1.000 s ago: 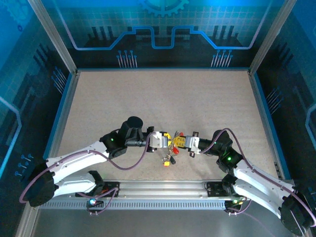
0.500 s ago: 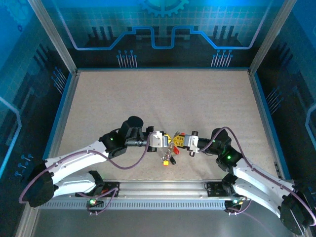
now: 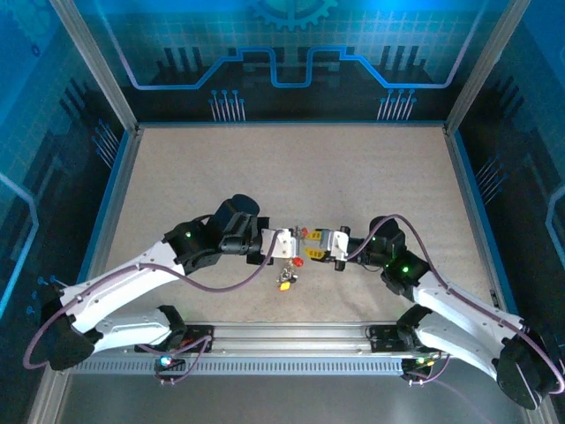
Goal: Put the keys on the keyring
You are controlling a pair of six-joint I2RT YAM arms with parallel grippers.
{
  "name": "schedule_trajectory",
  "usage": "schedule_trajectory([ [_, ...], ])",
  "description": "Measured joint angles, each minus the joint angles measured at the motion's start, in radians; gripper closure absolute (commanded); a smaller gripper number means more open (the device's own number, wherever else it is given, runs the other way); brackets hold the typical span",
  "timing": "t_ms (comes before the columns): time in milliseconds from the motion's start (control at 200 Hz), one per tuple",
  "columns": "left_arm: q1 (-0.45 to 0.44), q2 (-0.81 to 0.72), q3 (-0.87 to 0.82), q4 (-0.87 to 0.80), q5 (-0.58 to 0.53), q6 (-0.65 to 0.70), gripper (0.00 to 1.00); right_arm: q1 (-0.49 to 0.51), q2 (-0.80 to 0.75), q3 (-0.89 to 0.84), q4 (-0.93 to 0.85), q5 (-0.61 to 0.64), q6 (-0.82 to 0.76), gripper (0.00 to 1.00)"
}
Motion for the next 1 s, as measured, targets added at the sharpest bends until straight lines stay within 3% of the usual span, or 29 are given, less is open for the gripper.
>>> schedule_trajectory([
  [320, -0.012, 0.05, 0.036, -0.08, -0.031, -0.006, 1.0, 0.034, 0.051, 0.003, 0.028, -0.003, 0.032, 0.72],
  [535, -0.015, 0.051, 0.037, -0.08, -0.031, -0.032, 1.0, 0.055, 0.083, 0.009, 0.068, -0.003, 0.063, 0.78],
  [1001, -0.015, 0.051, 0.037, -0.047, -0.031, -0.082, 1.0, 0.077, 0.12, 0.01, 0.102, 0.017, 0.125, 0.79],
])
